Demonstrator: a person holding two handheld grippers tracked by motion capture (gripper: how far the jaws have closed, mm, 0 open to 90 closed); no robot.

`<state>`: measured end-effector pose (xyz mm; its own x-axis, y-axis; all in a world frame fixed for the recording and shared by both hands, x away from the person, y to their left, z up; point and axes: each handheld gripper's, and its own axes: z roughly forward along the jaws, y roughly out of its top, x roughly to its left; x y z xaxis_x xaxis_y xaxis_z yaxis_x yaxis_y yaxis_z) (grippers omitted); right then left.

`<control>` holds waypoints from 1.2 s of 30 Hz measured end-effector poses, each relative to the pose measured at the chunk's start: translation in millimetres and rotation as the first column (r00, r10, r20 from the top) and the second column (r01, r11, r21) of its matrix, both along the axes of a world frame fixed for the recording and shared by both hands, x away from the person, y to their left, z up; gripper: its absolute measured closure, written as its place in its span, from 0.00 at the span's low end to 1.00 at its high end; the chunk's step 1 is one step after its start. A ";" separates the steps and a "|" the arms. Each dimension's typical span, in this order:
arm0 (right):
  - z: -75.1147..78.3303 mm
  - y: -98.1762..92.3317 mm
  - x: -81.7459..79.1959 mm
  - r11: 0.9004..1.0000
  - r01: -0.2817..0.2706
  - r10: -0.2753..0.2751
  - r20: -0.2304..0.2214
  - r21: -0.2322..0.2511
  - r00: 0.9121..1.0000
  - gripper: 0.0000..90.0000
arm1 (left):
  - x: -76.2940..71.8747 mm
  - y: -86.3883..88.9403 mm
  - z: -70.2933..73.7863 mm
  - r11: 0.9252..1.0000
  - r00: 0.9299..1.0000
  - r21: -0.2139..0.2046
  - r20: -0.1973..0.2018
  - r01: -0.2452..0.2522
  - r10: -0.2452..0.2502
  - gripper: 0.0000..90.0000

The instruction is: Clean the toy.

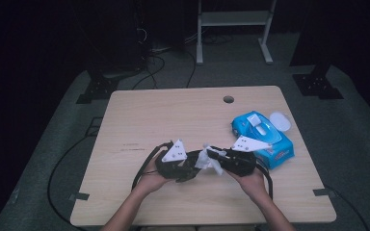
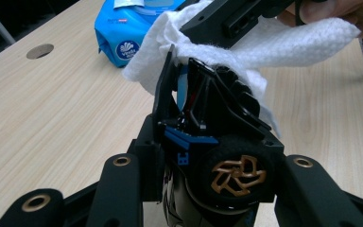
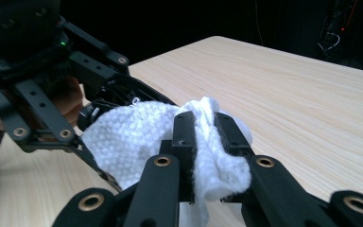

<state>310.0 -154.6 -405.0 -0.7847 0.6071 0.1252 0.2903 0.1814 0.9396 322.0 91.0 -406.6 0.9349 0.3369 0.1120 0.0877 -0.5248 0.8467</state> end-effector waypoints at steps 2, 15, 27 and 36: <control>5.3 3.2 -2.6 1.000 -0.011 0.011 0.021 0.009 1.000 0.88 | -0.4 -0.5 0.1 1.000 1.000 -0.008 -0.002 0.002 -0.002 0.64; 0.7 -0.4 1.8 1.000 0.000 0.000 -0.003 0.005 1.000 0.88 | 1.0 3.4 2.0 1.000 1.000 -0.027 -0.002 -0.003 0.003 0.64; -4.8 -0.4 3.8 1.000 -0.003 0.003 -0.030 0.022 1.000 0.88 | 0.9 4.7 3.5 0.999 1.000 -0.040 -0.003 -0.002 0.002 0.64; -0.5 -3.2 3.6 0.999 -0.002 0.003 -0.027 0.040 1.000 0.88 | -0.5 2.7 3.6 0.999 1.000 -0.043 0.003 0.001 -0.001 0.64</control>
<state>313.6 -157.8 -405.5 -0.7822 0.5991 0.1708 0.3154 0.1443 0.9379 321.5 93.7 -402.9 0.9347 0.3408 0.1005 0.0846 -0.4883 0.8686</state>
